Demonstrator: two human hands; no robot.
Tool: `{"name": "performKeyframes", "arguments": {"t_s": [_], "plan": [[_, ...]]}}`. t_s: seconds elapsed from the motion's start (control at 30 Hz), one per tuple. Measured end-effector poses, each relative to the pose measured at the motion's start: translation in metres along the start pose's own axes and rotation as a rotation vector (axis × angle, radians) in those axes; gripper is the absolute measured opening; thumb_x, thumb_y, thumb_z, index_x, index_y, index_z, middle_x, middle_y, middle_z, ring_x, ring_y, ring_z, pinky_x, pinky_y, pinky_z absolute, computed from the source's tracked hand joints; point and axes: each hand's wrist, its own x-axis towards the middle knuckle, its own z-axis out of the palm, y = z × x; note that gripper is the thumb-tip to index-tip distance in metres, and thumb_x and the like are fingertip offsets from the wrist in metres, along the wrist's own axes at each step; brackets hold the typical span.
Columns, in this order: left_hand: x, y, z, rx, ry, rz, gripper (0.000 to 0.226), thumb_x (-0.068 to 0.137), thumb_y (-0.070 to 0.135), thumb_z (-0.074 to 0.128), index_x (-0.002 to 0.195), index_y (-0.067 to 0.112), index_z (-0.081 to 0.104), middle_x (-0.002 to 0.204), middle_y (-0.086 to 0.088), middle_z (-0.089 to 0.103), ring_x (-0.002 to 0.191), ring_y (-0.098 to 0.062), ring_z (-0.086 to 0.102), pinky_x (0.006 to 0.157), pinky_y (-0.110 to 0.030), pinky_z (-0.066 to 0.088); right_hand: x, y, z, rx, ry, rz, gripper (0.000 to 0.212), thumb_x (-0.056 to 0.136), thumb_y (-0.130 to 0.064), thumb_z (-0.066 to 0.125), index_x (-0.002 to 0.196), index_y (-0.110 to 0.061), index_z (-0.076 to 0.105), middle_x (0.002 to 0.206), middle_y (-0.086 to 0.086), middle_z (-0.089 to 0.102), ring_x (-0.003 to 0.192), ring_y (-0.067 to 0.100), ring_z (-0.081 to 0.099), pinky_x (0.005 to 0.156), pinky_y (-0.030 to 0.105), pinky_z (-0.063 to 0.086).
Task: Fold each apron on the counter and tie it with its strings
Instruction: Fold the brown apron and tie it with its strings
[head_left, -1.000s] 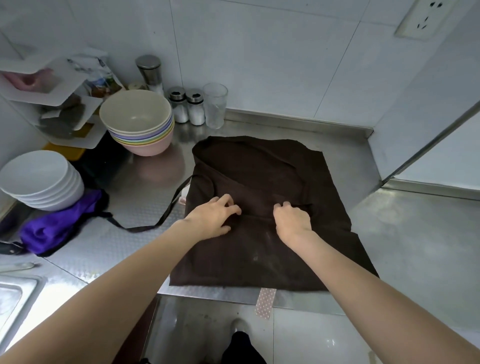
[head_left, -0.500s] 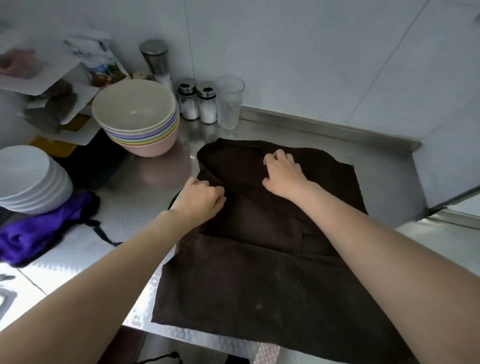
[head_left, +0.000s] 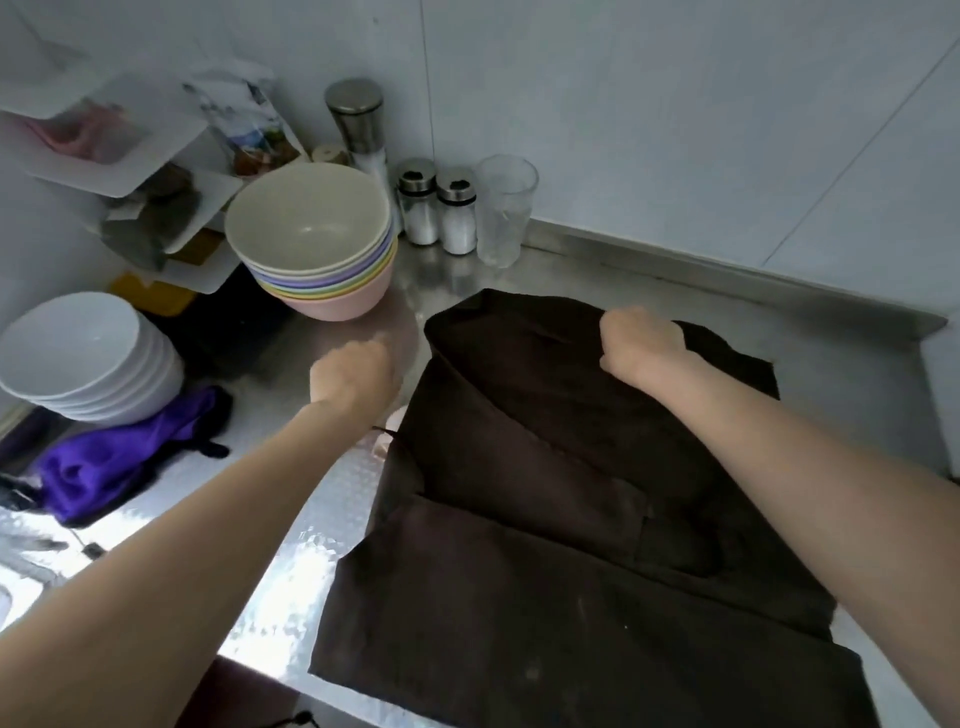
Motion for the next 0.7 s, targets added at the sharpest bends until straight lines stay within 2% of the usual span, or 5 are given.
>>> {"name": "performKeyframes", "arguments": {"t_s": [0.17,0.3,0.5,0.6,0.7], "plan": [[0.008,0.066,-0.015,-0.280,0.134,0.457,0.061,0.087,0.020,0.057,0.141,0.022,0.028,0.135,-0.006,0.041,0.104,-0.030,0.058,0.082,-0.040,0.046,0.013,0.009,-0.034,0.606,-0.149,0.009,0.011,0.095,-0.005,0.041,0.103,-0.011,0.046,0.069,0.013,0.062,0.031,0.011,0.054,0.029,0.016,0.035],[0.021,0.116,-0.021,-0.312,0.157,0.605,0.040,0.091,0.028,0.055,0.129,0.017,0.049,0.126,-0.006,0.055,0.103,-0.026,0.060,0.086,-0.037,0.048,0.003,0.006,-0.060,0.443,-0.159,-0.291,0.012,0.092,-0.012,0.054,0.104,-0.015,0.057,0.071,0.003,0.061,0.035,0.002,0.054,0.036,0.017,0.043],[0.028,0.105,-0.031,-0.429,0.166,0.458,0.032,0.100,0.022,0.038,0.087,0.005,0.062,0.081,-0.009,0.068,0.080,-0.022,0.063,0.083,-0.036,0.048,0.033,0.048,-0.084,-0.005,0.138,-0.073,0.020,0.089,0.003,0.048,0.105,0.000,0.058,0.088,0.011,0.056,0.081,0.028,0.058,0.071,0.034,0.047],[0.039,0.085,-0.037,-0.622,0.255,0.297,0.025,0.098,0.018,0.040,0.111,0.004,0.057,0.099,-0.015,0.066,0.091,-0.029,0.062,0.084,-0.041,0.049,0.051,0.056,-0.090,0.283,0.370,-0.088,0.027,0.089,0.001,0.050,0.115,-0.001,0.055,0.115,0.019,0.054,0.099,0.033,0.056,0.077,0.031,0.041],[0.040,0.083,-0.036,-0.703,0.425,0.097,0.030,0.096,0.011,0.042,0.124,0.002,0.044,0.128,-0.018,0.043,0.104,-0.033,0.053,0.078,-0.031,0.039,0.050,0.041,-0.070,0.356,0.254,-0.224,0.064,0.087,-0.003,0.056,0.143,-0.015,0.027,0.149,0.014,0.019,0.115,0.033,0.047,0.093,0.032,0.040]]}}
